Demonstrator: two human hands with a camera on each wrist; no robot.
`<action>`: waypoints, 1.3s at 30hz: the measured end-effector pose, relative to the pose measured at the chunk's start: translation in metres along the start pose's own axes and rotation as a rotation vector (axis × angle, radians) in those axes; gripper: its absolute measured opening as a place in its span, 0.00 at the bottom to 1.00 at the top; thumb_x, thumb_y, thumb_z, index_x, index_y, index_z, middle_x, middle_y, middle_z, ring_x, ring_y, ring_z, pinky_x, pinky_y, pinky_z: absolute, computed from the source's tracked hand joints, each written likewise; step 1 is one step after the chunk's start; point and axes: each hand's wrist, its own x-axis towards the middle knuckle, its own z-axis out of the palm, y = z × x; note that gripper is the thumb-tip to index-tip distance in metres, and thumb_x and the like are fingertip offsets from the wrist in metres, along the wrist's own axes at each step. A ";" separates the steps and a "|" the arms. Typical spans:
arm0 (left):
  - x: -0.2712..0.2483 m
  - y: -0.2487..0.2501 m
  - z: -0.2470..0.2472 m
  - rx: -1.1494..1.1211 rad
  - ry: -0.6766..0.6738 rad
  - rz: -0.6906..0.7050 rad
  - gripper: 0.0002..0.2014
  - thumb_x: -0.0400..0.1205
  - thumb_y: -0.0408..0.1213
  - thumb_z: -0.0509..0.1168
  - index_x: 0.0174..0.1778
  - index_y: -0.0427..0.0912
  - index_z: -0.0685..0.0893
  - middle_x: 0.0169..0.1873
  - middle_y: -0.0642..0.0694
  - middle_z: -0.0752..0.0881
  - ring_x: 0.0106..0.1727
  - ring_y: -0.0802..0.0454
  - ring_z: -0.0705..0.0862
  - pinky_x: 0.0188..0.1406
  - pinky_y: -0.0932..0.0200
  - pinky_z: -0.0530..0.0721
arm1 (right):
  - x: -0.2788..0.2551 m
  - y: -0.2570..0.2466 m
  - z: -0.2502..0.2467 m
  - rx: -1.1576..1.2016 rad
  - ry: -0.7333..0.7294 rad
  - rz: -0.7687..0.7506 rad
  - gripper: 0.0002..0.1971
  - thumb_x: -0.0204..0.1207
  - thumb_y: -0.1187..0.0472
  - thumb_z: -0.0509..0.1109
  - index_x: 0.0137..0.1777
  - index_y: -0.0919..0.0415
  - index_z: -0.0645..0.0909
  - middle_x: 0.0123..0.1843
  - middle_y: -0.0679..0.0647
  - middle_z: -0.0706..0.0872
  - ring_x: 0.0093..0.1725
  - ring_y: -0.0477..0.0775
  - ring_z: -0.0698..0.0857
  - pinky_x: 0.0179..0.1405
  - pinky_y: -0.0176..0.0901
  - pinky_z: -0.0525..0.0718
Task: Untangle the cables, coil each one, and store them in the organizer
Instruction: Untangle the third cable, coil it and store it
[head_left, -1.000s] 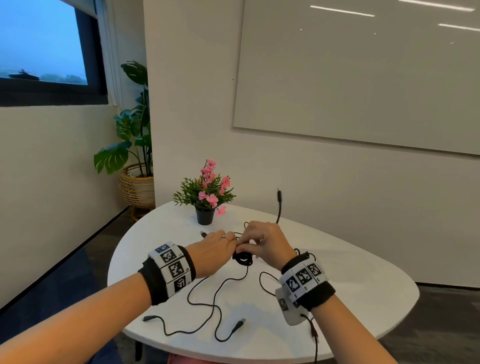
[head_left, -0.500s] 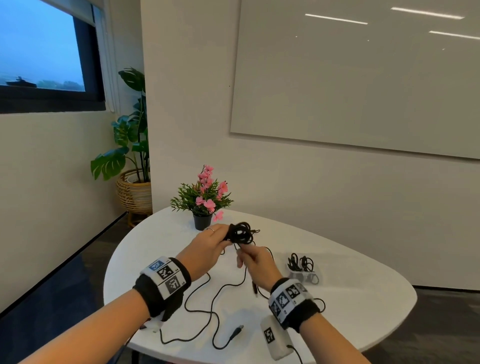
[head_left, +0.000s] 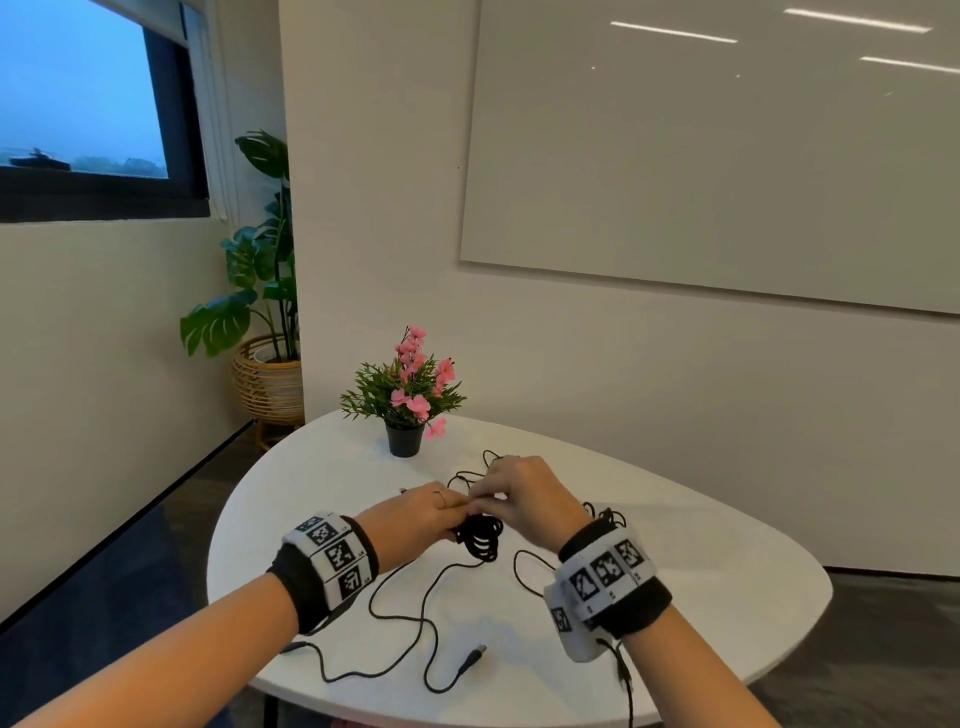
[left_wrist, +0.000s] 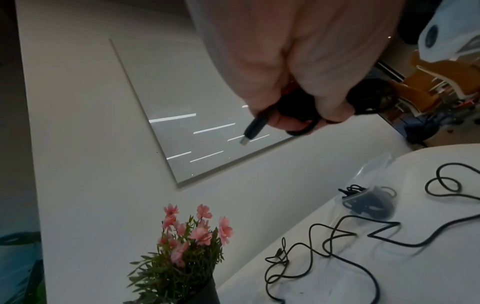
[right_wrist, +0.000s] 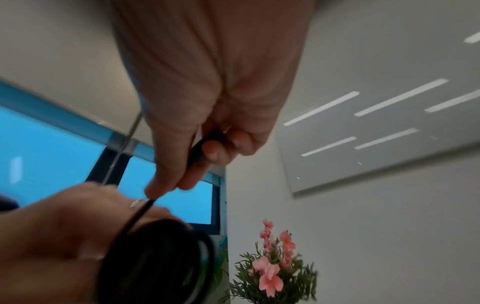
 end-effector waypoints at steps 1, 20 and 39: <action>0.001 0.002 -0.003 -0.081 0.001 0.029 0.18 0.67 0.34 0.78 0.53 0.40 0.86 0.47 0.46 0.88 0.47 0.56 0.79 0.46 0.66 0.79 | 0.001 0.007 -0.003 0.118 0.037 0.029 0.05 0.69 0.58 0.77 0.42 0.57 0.91 0.39 0.53 0.86 0.37 0.42 0.79 0.40 0.31 0.73; 0.026 0.029 0.002 -0.548 0.493 -0.489 0.15 0.77 0.38 0.70 0.60 0.41 0.86 0.48 0.47 0.90 0.50 0.61 0.83 0.50 0.74 0.81 | -0.025 0.005 0.024 1.291 0.455 0.670 0.10 0.80 0.67 0.64 0.50 0.68 0.87 0.47 0.63 0.90 0.49 0.54 0.88 0.49 0.39 0.87; 0.050 0.051 0.052 -0.482 0.152 -0.524 0.15 0.84 0.36 0.61 0.66 0.39 0.79 0.61 0.46 0.77 0.58 0.52 0.79 0.62 0.59 0.78 | -0.045 0.037 0.049 0.775 0.462 0.788 0.04 0.73 0.60 0.74 0.46 0.57 0.87 0.43 0.58 0.91 0.46 0.55 0.90 0.50 0.55 0.89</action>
